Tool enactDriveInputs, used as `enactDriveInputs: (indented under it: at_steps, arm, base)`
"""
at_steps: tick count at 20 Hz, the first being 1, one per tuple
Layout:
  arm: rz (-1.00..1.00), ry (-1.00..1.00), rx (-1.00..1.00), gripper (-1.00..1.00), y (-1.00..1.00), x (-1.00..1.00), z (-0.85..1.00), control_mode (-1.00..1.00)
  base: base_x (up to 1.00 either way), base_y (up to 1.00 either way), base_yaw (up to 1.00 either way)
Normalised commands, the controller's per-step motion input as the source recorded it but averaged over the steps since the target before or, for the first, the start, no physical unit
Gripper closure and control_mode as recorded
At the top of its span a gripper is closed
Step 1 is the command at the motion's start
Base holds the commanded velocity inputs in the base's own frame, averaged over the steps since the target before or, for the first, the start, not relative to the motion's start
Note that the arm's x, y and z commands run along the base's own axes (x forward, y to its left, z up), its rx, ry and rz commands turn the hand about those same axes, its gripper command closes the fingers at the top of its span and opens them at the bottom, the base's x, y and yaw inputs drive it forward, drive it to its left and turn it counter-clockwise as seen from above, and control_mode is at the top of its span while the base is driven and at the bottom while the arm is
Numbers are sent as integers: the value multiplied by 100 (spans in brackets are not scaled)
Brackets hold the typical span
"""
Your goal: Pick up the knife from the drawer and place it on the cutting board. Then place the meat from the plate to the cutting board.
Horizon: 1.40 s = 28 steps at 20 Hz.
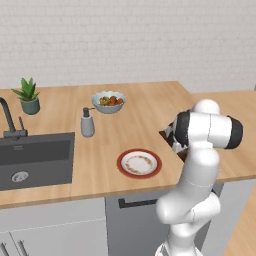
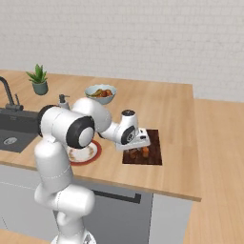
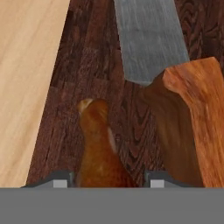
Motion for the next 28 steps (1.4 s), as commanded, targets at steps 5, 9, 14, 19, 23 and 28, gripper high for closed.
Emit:
enactDriveInputs:
  at_steps: [5,9,14,19,23,28]
  arm:
    - [0,0,0,-100,12,-5,11,-100]
    - [0,0,0,-100,19,-26,59,-100]
    - [0,-4,-3,-100,23,-44,88,-100]
    - [0,-1,-2,-100,26,-76,91,-100]
    - [0,-1,-3,-100,27,-93,100,-100]
    - [0,-4,-5,-100,21,-97,100,-100]
  base:
    - [0,0,0]
    - [0,0,0]
    - [0,0,0]
    - [0,0,0]
    - [0,0,0]
    - [0,0,0]
